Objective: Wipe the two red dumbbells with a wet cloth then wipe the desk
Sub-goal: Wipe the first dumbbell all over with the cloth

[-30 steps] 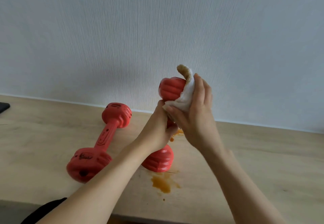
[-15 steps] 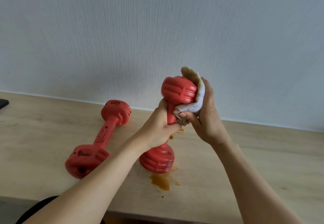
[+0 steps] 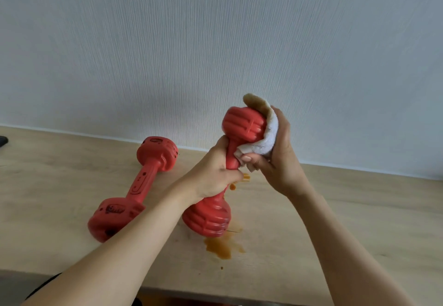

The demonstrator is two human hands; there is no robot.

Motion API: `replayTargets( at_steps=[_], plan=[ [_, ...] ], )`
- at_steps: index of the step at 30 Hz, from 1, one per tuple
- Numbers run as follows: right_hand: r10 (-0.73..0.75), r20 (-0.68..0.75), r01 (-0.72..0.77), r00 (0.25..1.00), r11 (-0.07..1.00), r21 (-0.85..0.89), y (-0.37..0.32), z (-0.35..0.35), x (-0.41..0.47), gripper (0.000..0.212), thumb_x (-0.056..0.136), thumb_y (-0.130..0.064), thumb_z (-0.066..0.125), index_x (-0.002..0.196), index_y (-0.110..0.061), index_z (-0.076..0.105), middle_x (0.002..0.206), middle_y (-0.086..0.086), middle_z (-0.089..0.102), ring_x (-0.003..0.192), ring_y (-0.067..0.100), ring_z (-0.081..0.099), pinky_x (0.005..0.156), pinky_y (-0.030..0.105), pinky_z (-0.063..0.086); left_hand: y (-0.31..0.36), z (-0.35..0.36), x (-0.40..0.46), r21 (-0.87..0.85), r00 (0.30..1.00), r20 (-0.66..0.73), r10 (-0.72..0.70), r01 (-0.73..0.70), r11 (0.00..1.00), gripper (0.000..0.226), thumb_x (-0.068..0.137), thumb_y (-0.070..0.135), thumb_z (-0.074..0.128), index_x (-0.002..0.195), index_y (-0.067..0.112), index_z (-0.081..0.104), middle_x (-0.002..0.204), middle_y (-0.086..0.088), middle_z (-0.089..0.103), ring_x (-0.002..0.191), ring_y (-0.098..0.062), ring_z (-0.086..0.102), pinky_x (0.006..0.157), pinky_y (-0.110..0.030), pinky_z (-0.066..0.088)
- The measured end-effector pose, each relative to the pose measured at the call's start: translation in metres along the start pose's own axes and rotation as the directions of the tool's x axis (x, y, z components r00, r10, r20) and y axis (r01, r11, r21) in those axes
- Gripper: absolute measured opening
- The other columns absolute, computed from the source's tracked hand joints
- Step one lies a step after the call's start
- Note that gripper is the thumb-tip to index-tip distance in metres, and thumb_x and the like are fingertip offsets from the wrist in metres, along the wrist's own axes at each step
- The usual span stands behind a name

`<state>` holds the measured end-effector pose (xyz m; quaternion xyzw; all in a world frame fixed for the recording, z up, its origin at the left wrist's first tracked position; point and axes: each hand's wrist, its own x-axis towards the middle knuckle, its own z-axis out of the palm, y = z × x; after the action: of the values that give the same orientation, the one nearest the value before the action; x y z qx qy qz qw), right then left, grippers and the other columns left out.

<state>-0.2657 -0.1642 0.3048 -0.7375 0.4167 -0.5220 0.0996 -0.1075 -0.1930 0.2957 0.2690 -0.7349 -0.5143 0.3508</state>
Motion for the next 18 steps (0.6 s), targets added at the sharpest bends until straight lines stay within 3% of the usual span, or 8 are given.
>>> replayTargets(
  at_steps=[2,5,8,10,12,14,18],
  plan=[
    [0.003,0.038,-0.007,0.999,0.996,0.092,-0.002,-0.002,0.0,0.089,0.081,-0.043,0.065,0.144,-0.007,0.014,0.15,0.007,0.026,0.123,0.041,0.043,0.093,0.066,0.039,0.003,-0.004,-0.001,-0.067,0.997,0.079,-0.017,0.022,0.998,0.06,0.063,-0.002,0.059,0.118,0.013,0.043,0.099,-0.019,0.055,0.093,-0.027,0.059,0.078,-0.044,0.05],
    [0.008,0.044,-0.012,0.999,0.995,0.1,-0.009,-0.001,0.0,0.087,0.082,-0.043,0.065,0.145,-0.014,0.014,0.149,0.005,0.027,0.126,0.031,0.043,0.097,0.059,0.04,0.004,-0.011,-0.001,-0.106,0.991,0.13,-0.028,0.042,0.994,0.059,0.065,-0.009,0.06,0.119,0.008,0.043,0.092,-0.012,0.058,0.09,-0.02,0.059,0.081,-0.043,0.05],
    [0.086,-0.058,-0.091,0.995,0.991,-0.101,-0.022,0.015,0.004,0.089,0.08,-0.041,0.066,0.144,-0.004,0.016,0.146,0.013,0.028,0.135,0.024,0.031,0.109,0.046,0.033,0.006,-0.014,0.001,-0.079,0.997,0.073,-0.005,0.011,0.997,0.051,0.068,-0.008,0.061,0.115,0.004,0.047,0.085,-0.002,0.059,0.079,-0.006,0.058,0.071,-0.026,0.049],
    [0.084,-0.187,-0.144,0.979,0.93,-0.338,-0.035,0.033,0.008,0.084,0.08,-0.044,0.054,0.142,0.0,0.018,0.142,0.019,0.027,0.133,0.029,0.029,0.109,0.045,0.032,0.009,-0.009,0.003,-0.062,0.999,0.017,0.03,-0.029,0.998,0.037,0.07,-0.008,0.061,0.101,0.01,0.054,0.08,0.005,0.058,0.075,0.001,0.056,0.067,-0.021,0.045],
    [0.065,-0.251,-0.175,0.966,0.876,-0.449,-0.041,0.043,0.009,0.08,0.081,-0.045,0.046,0.141,0.001,0.021,0.14,0.021,0.028,0.13,0.033,0.03,0.107,0.046,0.033,0.012,-0.003,0.004,-0.041,0.998,-0.011,0.054,-0.054,0.998,0.042,0.075,-0.017,0.057,0.093,0.021,0.057,0.079,0.01,0.059,0.073,0.009,0.056,0.066,-0.013,0.043],
    [0.038,-0.208,-0.113,0.977,0.924,-0.364,-0.035,0.034,0.008,0.079,0.081,-0.041,0.055,0.141,0.001,0.022,0.14,0.019,0.028,0.131,0.032,0.031,0.107,0.046,0.033,0.01,0.0,0.002,-0.066,0.999,-0.013,0.049,-0.05,0.997,0.045,0.072,-0.017,0.056,0.096,0.021,0.055,0.083,0.007,0.06,0.078,0.003,0.058,0.067,-0.017,0.046],
    [0.005,-0.012,-0.004,1.0,1.0,0.029,-0.012,0.0,0.0,0.087,0.077,-0.032,0.072,0.141,0.0,0.022,0.146,0.01,0.032,0.133,0.03,0.035,0.104,0.057,0.034,0.005,-0.004,-0.002,-0.117,0.996,0.077,-0.043,0.052,0.992,0.051,0.061,-0.008,0.058,0.109,0.006,0.047,0.084,-0.006,0.061,0.083,-0.018,0.06,0.069,-0.034,0.047]
  ],
)
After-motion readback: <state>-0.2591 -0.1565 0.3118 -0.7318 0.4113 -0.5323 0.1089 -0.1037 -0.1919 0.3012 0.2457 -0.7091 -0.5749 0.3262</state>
